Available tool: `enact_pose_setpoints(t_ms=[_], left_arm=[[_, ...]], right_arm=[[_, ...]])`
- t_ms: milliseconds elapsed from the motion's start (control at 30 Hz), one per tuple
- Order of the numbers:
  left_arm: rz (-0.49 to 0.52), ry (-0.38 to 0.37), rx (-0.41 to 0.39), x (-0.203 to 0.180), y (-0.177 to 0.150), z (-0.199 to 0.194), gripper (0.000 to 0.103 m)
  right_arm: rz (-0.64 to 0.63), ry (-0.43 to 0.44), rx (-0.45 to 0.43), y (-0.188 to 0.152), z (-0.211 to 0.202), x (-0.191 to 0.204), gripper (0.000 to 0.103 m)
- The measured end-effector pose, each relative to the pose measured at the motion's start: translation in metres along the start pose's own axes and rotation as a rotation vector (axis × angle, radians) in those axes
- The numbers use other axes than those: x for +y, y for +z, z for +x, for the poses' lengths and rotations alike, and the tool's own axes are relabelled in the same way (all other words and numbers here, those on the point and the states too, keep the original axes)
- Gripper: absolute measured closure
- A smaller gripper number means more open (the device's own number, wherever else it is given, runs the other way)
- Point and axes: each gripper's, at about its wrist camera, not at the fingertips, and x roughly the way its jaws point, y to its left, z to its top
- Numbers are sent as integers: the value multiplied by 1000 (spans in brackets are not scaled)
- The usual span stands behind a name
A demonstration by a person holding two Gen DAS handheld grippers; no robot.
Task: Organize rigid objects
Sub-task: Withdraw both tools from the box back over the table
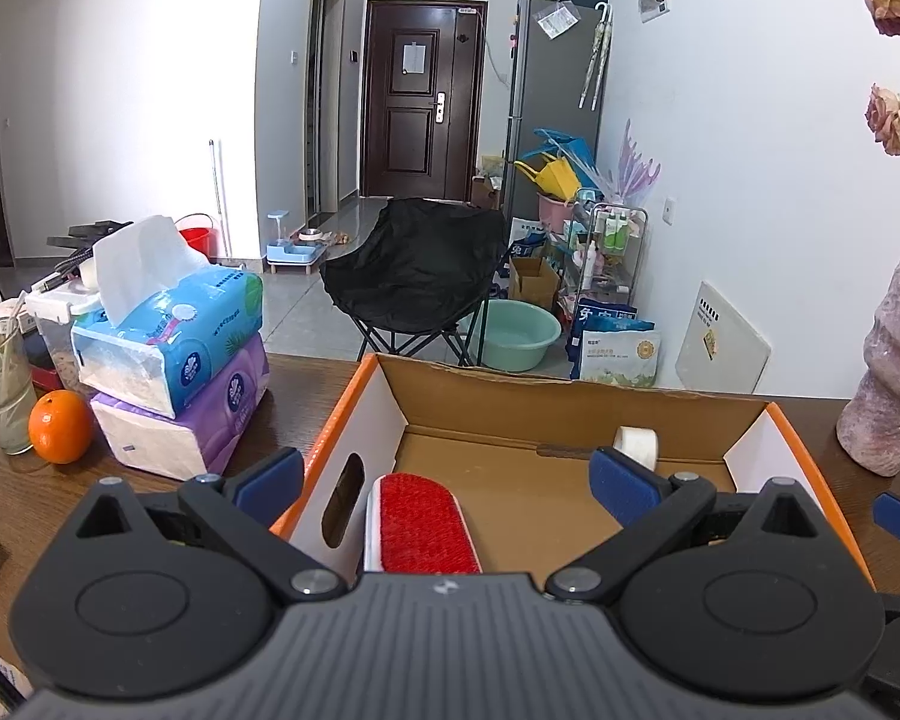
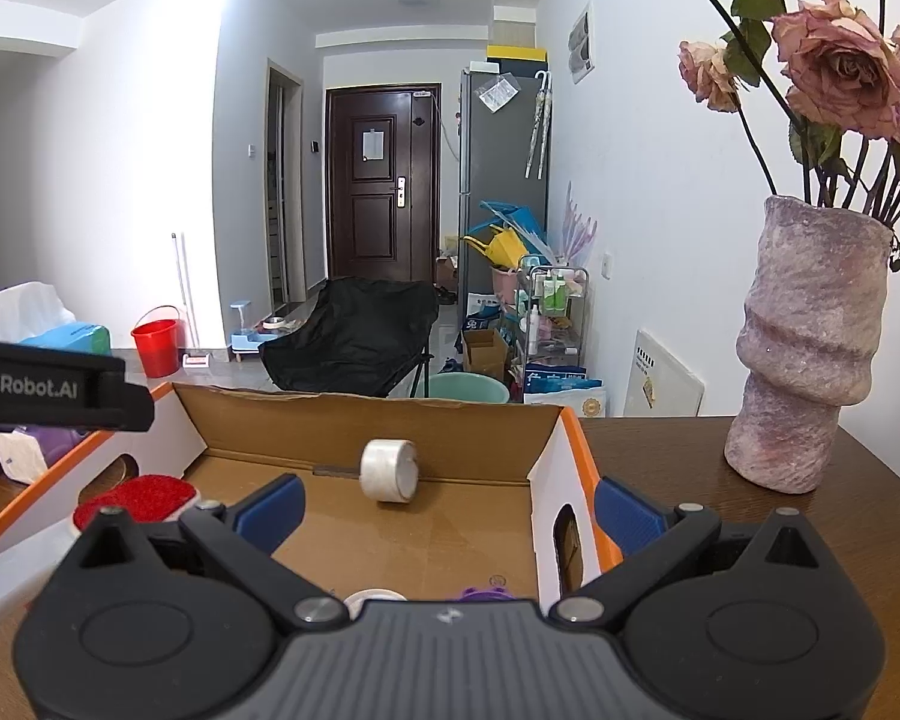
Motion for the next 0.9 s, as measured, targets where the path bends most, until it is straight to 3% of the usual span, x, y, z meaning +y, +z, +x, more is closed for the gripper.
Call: enact_pose_setpoints(t_ms=[900], left_arm=[[-11, -10, -13, 23, -34, -72, 0]], right_arm=[[2, 10, -25, -22, -71, 1, 0]])
